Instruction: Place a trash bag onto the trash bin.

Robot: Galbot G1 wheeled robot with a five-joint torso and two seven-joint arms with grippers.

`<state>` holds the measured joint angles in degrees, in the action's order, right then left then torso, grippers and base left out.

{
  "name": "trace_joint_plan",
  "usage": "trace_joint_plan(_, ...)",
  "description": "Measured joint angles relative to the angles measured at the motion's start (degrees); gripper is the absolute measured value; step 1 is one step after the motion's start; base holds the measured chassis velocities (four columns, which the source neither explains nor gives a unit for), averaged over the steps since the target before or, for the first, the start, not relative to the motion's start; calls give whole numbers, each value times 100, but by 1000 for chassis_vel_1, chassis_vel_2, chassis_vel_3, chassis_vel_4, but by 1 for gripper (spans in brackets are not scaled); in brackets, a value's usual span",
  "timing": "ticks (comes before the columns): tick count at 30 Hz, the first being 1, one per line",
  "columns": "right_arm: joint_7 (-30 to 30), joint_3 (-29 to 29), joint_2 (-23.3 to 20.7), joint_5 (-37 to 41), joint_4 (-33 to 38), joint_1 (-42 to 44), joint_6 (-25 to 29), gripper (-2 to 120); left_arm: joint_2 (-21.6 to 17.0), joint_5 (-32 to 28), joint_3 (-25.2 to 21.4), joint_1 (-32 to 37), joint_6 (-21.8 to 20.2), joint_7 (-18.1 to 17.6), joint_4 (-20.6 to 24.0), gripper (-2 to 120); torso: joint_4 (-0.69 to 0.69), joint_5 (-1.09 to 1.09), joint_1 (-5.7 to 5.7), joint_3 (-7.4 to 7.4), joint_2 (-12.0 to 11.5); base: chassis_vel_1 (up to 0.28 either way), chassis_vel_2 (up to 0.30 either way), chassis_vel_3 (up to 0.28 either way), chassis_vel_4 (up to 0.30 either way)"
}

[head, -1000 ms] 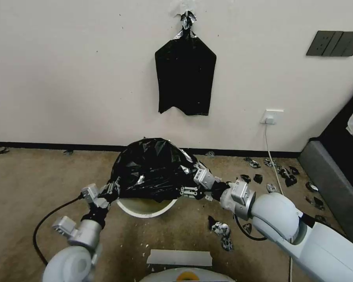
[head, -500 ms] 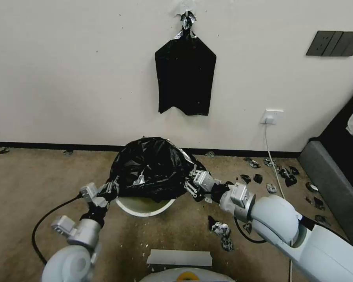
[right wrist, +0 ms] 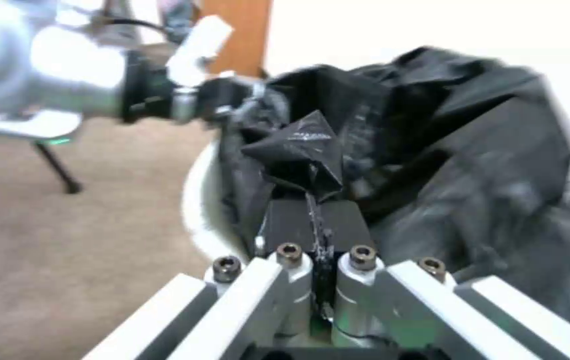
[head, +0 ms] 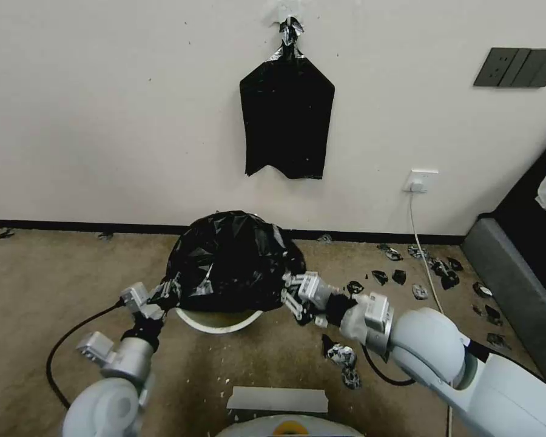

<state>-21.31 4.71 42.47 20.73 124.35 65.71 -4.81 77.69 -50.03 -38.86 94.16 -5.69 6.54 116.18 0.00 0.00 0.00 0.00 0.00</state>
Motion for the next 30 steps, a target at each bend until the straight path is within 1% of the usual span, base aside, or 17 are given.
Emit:
trace_joint_plan(2, -186, 16, -42, -10, 0, 206, 153, 0, 3, -88, -61, -37, -70, -103, 31, 6, -1, 0, 0, 0, 0, 0, 0, 0, 0)
trace_joint_plan(8, -415, 32, -29, -103, -3, 387, 246, 0, 20, -248, -87, -56, -180, -286, 93, 6, 0, 0, 0, 0, 0, 0, 0, 0, 0)
trace_joint_plan(12, -630, 102, -37, -305, -109, 522, 409, 0, 81, -602, -78, -65, -318, -502, 259, 6, 0, 0, 0, 0, 0, 0, 0, 0, 0)
trace_joint_plan(14, -689, 129, -7, -439, -192, 571, 487, 0, 124, -718, -50, -80, -374, -616, 346, 6, -1, 0, 0, 0, 0, 0, 0, 0, 0)
trace_joint_plan(15, -689, 129, -7, -439, -192, 571, 487, 0, 124, -718, -50, -80, -374, -616, 346, 6, -1, 0, 0, 0, 0, 0, 0, 0, 0)
trace_joint_plan(22, -708, 198, 203, -766, -549, 518, 711, 0, 342, -846, 84, -12, -525, -970, 672, 6, 0, 0, 0, 0, 0, 0, 0, 0, 0)
trace_joint_plan(23, -730, 210, 262, -926, -644, 491, 823, 0, 404, -848, 119, 14, -592, -1083, 745, 6, 0, 1, 0, 0, 0, 0, 0, 0, 0)
trace_joint_plan(24, -730, 210, 262, -926, -644, 491, 823, 0, 404, -848, 119, 14, -592, -1083, 745, 6, 0, 1, 0, 0, 0, 0, 0, 0, 0)
trace_joint_plan(27, -807, 233, 418, -1354, -888, 435, 1077, 0, 534, -848, 189, 79, -792, -1311, 946, 6, 0, 1, 0, 0, 0, 0, 0, 0, 0)
trace_joint_plan(28, -807, 233, 418, -1354, -888, 435, 1077, 0, 534, -848, 189, 79, -792, -1311, 946, 6, 0, 1, 0, 0, 0, 0, 0, 0, 0)
trace_joint_plan(30, -852, 240, 504, -1619, -1034, 406, 1209, 0, 596, -843, 227, 114, -885, -1425, 1036, 6, 0, 0, 0, 0, 0, 0, 0, 0, 0)
